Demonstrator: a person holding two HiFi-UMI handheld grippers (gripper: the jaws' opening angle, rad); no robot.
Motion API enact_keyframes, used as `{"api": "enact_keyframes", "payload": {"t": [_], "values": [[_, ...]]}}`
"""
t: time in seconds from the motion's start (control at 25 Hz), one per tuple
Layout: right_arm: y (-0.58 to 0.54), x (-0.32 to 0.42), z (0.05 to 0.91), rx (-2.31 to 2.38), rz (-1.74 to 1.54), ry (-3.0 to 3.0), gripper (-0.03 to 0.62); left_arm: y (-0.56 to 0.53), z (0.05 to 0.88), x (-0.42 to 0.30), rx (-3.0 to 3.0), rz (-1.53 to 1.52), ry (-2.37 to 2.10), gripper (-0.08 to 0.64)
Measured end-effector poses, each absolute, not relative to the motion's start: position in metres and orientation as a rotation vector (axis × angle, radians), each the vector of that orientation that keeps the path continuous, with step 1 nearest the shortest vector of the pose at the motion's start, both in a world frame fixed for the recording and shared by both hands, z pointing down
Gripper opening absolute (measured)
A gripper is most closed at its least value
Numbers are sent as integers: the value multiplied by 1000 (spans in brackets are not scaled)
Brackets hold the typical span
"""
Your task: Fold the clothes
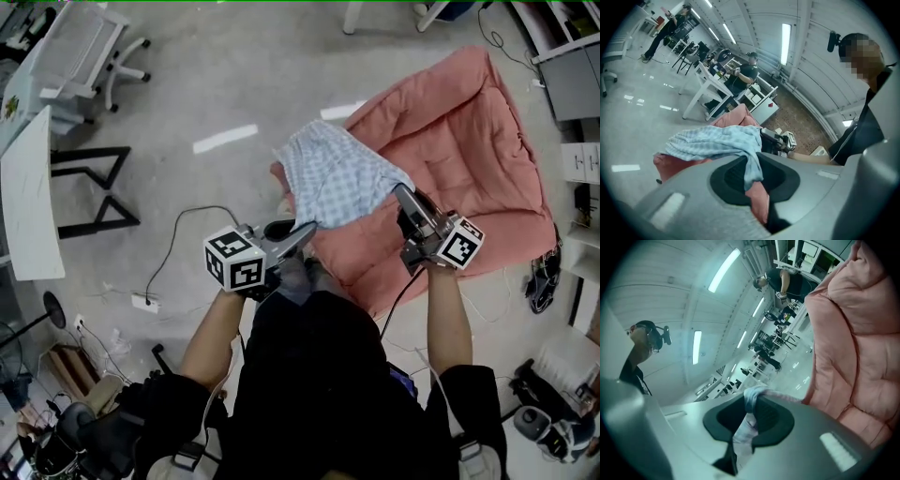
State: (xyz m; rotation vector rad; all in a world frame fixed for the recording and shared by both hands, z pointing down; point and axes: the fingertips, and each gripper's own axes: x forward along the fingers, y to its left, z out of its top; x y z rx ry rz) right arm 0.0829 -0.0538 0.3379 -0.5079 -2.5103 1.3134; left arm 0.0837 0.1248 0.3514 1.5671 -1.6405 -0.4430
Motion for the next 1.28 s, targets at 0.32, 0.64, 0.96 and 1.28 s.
{"api": "enact_keyframes", "payload": {"t": [0.32,0.64,0.96,1.28], "values": [[-74,97,262,-432,1219,-2720,40,93,284,58,1698,-236,-1636,35],[-122,147,211,-224,1114,-2904,40,30,244,73,1879,-73,-1576,35],[-155,211,192,42,1049,-3013,40,-23,235,102,2049,25,-1404,34],[-178,276,170,438,1024,-3085,40,-83,232,134,2212,149,-1115,35]]}}
